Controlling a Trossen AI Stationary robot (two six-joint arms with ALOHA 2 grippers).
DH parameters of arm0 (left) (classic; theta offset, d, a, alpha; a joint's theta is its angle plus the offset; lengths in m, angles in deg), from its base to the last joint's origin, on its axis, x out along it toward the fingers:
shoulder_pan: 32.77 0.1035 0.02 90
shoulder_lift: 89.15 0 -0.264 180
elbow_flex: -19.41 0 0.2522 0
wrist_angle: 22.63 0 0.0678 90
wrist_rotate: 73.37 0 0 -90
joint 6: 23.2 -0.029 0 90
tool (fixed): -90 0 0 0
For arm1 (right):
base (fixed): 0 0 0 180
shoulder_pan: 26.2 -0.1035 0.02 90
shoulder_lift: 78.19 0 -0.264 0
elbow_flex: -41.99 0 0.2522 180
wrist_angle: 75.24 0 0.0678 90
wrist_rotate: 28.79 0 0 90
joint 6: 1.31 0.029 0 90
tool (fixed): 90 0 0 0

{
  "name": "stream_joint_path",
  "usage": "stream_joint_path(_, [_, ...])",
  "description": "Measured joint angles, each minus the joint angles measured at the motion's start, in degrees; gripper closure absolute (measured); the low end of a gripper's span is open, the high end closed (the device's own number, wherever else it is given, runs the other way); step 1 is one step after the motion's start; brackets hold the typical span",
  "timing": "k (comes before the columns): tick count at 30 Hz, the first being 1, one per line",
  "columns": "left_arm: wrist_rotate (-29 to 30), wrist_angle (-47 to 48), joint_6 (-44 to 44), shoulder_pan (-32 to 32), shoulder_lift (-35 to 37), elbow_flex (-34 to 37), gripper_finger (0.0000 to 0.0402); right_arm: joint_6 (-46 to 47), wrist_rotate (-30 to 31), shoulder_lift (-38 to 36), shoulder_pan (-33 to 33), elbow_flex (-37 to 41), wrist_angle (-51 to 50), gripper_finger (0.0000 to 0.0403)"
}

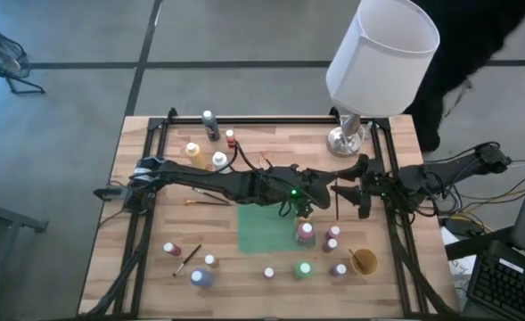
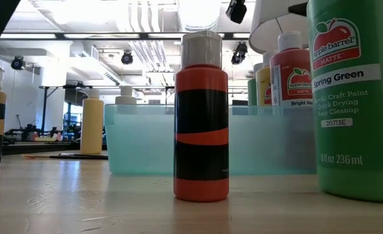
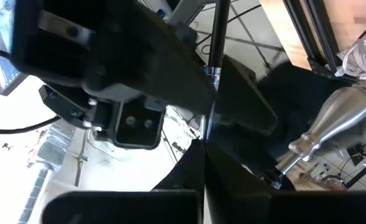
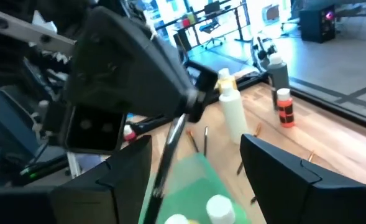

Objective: Pick & Place Paint Supplies
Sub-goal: Put the silver paintbrush into the yellow cup

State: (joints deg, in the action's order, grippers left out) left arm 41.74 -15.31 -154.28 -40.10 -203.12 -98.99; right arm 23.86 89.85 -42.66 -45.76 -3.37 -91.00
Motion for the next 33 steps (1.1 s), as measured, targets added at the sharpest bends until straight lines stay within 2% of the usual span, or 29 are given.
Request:
stream_joint_path(8, [0.43,0.4,0.69,0.06,0.0,0.0,0.0401,-2.26,-0.39,-0.17,1.49,-0.02,1.27,0.0231])
stream_joint_path(18, [0.49,1.59,0.69,0.09,-0.07,0.0,0.0401,-4.12,-0.63,1.65,1.47,-0.02,1.08,0.0381])
stream_joint_path(25, [0.45,3.45,4.99,0.09,-0.07,0.0,0.0392,-4.61,-0.86,1.77,1.47,-0.01,1.06,0.0388])
stream_joint_path(30, [0.79,3.83,9.88,-0.27,-0.07,0.0,0.036,-4.42,-1.7,1.68,1.47,0.0,1.25,0.0389])
stream_joint_path(33, [3.59,4.03,14.35,-0.52,-0.07,0.06,0.0331,-4.17,-1.97,1.25,1.52,-0.53,-0.22,0.039])
